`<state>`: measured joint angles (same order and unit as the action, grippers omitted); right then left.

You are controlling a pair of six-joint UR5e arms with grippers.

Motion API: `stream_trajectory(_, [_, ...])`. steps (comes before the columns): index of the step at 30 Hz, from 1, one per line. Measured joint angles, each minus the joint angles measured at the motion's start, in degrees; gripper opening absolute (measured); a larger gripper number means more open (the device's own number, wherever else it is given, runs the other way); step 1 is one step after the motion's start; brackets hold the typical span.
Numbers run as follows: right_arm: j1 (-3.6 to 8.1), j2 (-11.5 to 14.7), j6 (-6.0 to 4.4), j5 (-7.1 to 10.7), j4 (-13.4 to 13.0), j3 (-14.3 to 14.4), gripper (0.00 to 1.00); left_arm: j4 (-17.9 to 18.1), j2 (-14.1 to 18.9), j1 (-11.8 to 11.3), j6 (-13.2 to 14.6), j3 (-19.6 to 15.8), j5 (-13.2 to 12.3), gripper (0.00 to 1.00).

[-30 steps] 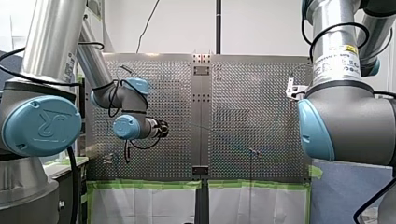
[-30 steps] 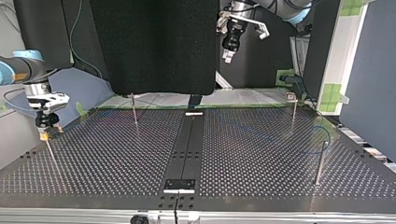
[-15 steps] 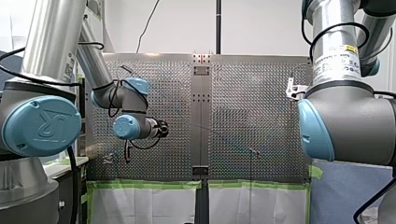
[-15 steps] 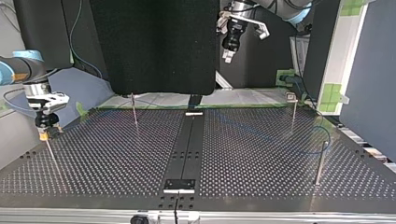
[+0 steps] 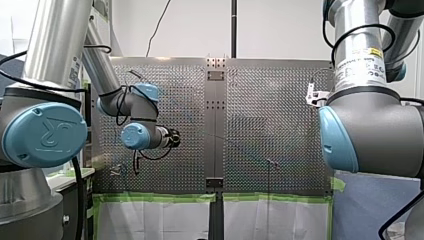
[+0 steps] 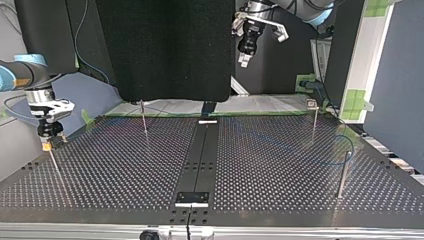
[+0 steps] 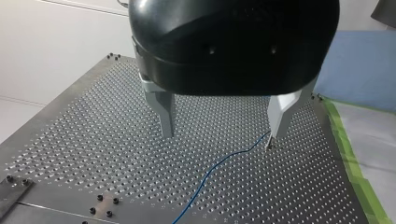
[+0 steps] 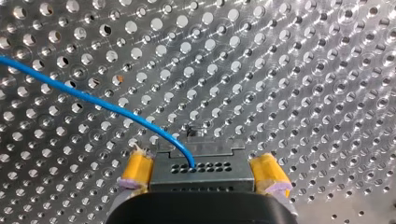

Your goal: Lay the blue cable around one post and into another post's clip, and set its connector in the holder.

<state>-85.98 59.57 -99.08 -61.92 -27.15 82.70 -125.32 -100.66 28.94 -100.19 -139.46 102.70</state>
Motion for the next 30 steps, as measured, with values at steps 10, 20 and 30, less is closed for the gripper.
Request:
stream_trajectory(10, [-0.05, 0.06, -0.03, -1.54, -0.1, 0.0, 1.0, 0.04, 0.0, 0.0, 0.0, 0.0, 0.0, 0.98])
stream_trajectory(20, [-0.12, 0.08, -0.04, -3.71, -0.04, -0.01, 1.0, 0.13, 0.0, 0.0, 0.0, 0.0, -0.01, 0.98])
stream_trajectory(30, [-0.11, 0.08, 0.06, -3.94, -0.15, -0.01, 1.0, 0.15, 0.0, -0.1, 0.0, 0.0, 0.0, 0.98])
